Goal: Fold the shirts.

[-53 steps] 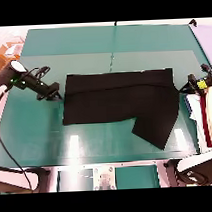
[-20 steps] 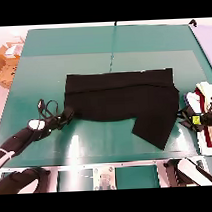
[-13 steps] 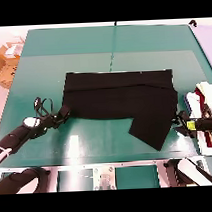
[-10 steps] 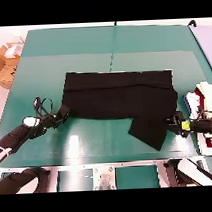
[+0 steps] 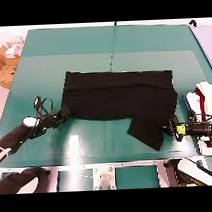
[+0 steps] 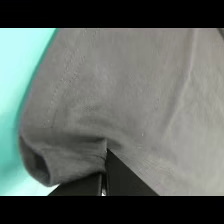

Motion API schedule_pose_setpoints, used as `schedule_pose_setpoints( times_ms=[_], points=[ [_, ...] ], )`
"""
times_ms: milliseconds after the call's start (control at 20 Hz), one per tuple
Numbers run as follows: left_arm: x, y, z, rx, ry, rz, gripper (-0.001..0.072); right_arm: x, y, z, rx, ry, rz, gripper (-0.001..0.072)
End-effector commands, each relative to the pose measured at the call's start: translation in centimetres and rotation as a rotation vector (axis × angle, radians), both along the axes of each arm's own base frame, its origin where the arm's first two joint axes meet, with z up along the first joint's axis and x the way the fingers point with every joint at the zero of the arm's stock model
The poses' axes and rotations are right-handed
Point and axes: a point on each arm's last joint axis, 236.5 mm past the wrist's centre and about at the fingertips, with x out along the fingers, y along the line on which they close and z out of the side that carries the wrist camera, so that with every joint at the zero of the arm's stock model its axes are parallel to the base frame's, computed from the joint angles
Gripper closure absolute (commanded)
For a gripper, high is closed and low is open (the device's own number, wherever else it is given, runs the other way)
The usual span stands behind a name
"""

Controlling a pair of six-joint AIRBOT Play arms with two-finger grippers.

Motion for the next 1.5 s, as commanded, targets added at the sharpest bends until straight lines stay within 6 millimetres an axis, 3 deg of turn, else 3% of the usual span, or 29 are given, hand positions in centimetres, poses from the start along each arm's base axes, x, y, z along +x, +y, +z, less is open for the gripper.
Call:
schedule_pose_setpoints(
  times_ms=[0,100,300,400,550,700,850,1000,1150,1450],
  points=[
    [-1.0,-0.6,0.5,0.02,-0.009,-0.097,0.0688,0.4,0.3,1.1,0.029,-0.017,0.013,0.0696],
    [-2.1,0.1,1.0,0.061,-0.003,-0.177,0.0688,0.2,-0.2,1.7,0.005,-0.005,0.019,0.0697],
    [-4.8,5.0,0.4,0.113,0.148,-0.117,0.0688,-2.8,-2.8,1.7,-0.138,0.131,0.049,0.0697],
    [-5.2,5.3,0.6,0.111,0.172,-0.137,0.0688,-2.6,-2.7,2.5,-0.144,0.11,0.044,0.0698],
    [-4.3,4.9,2.4,0.111,0.144,-0.183,0.0688,-1.1,-2.2,4.9,-0.116,0.046,0.048,0.0697],
    [-1.9,4.6,6.2,0.111,0.071,-0.21,0.0688,2.0,-2.3,8.7,-0.107,-0.069,0.056,0.0697],
    [1.1,4.6,9.9,0.119,-0.007,-0.21,0.0688,6.7,-2.7,12.7,-0.141,-0.215,0.071,0.0697],
    [4.5,4.5,11.4,0.117,-0.034,-0.205,0.0688,11.2,-3.7,14.7,-0.152,-0.282,0.079,0.0697],
    [9.0,3.3,10.6,0.11,-0.032,-0.222,0.0689,15.3,-4.3,14.2,-0.126,-0.291,0.085,0.0697],
    [18.7,-1.0,6.1,0.094,-0.043,-0.247,0.0688,23.6,-6.0,8.3,-0.115,-0.28,0.014,0.0697]
  ],
)
